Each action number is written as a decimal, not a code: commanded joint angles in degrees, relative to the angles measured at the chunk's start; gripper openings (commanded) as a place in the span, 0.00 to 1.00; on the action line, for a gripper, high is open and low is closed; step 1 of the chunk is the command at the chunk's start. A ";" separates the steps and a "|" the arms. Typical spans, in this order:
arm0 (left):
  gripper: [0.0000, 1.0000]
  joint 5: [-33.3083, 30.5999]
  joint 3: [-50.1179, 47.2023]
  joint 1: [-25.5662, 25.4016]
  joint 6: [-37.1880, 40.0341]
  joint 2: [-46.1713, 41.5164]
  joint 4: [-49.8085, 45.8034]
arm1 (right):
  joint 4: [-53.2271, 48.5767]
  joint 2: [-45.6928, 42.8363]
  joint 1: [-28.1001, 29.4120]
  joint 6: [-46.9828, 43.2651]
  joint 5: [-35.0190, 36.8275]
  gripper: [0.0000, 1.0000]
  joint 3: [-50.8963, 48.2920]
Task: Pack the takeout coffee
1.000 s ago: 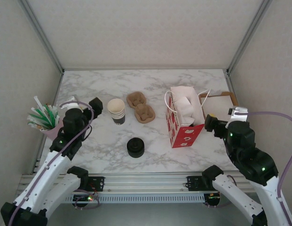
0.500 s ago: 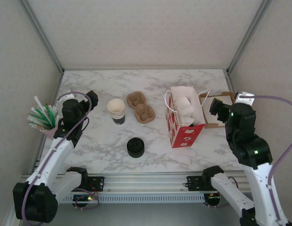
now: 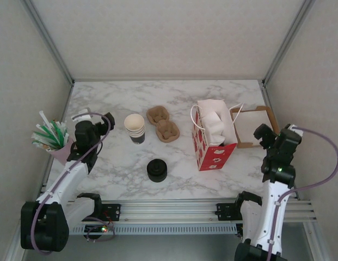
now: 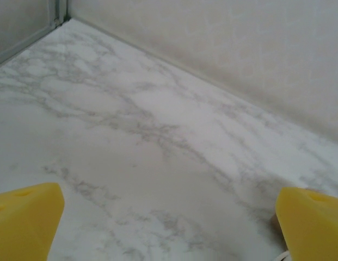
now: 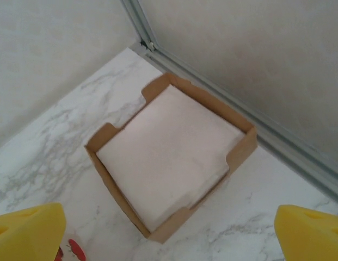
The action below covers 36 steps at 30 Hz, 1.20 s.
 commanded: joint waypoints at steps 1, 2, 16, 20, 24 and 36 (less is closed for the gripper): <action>1.00 -1.35 -2.11 0.51 6.72 0.80 6.78 | 12.68 -5.35 -0.44 1.00 -0.29 0.99 -8.44; 1.00 -0.41 -2.90 0.51 7.98 1.42 8.20 | 15.45 -6.94 -0.44 0.36 0.00 0.99 -11.33; 1.00 3.16 -15.01 1.12 17.06 5.78 33.42 | 49.48 -1.56 10.21 -6.33 9.43 0.99 -34.10; 1.00 1.81 -16.05 2.23 15.06 9.77 40.04 | 58.19 6.56 13.55 -8.68 10.55 0.99 -35.14; 1.00 1.55 -16.60 3.28 14.47 14.71 46.84 | 63.96 13.17 14.13 -10.00 9.95 0.99 -34.96; 1.00 1.15 -16.12 5.08 14.22 25.62 56.50 | 79.02 35.30 17.39 -12.31 5.99 0.99 -29.93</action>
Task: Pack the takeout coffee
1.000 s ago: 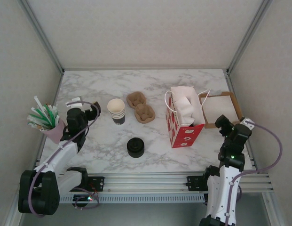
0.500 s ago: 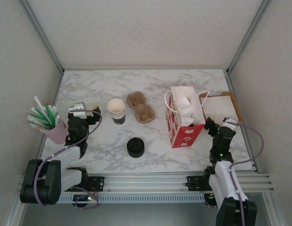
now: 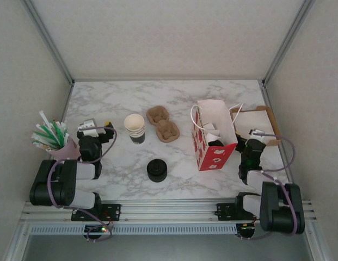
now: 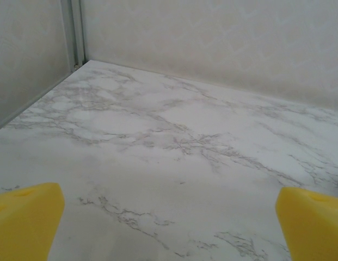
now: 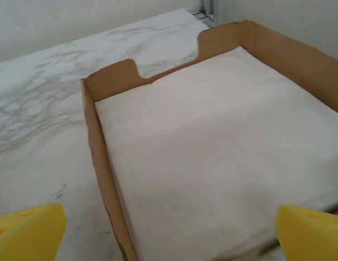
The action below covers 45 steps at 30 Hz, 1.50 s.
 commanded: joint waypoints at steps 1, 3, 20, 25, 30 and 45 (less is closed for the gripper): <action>1.00 -0.73 -0.14 0.58 -0.93 1.62 5.61 | 9.08 4.90 1.64 -2.47 -0.80 0.99 2.36; 1.00 -0.67 -0.19 0.58 -0.87 1.93 5.90 | 11.78 8.20 2.52 -3.04 -0.99 0.99 2.92; 1.00 -1.42 0.55 0.49 -0.89 5.84 7.49 | 9.18 19.92 5.29 -6.97 -3.60 0.99 10.37; 1.00 -2.52 0.89 -0.10 -0.48 6.02 7.17 | 8.06 20.21 5.91 -7.71 -3.40 0.99 11.23; 1.00 -2.54 0.83 -0.06 -0.44 5.98 7.17 | 7.74 20.24 6.26 -8.02 -2.96 0.99 11.42; 1.00 -2.74 0.86 -0.37 -0.28 6.02 7.27 | 5.33 20.31 6.39 -10.06 -7.34 0.99 12.83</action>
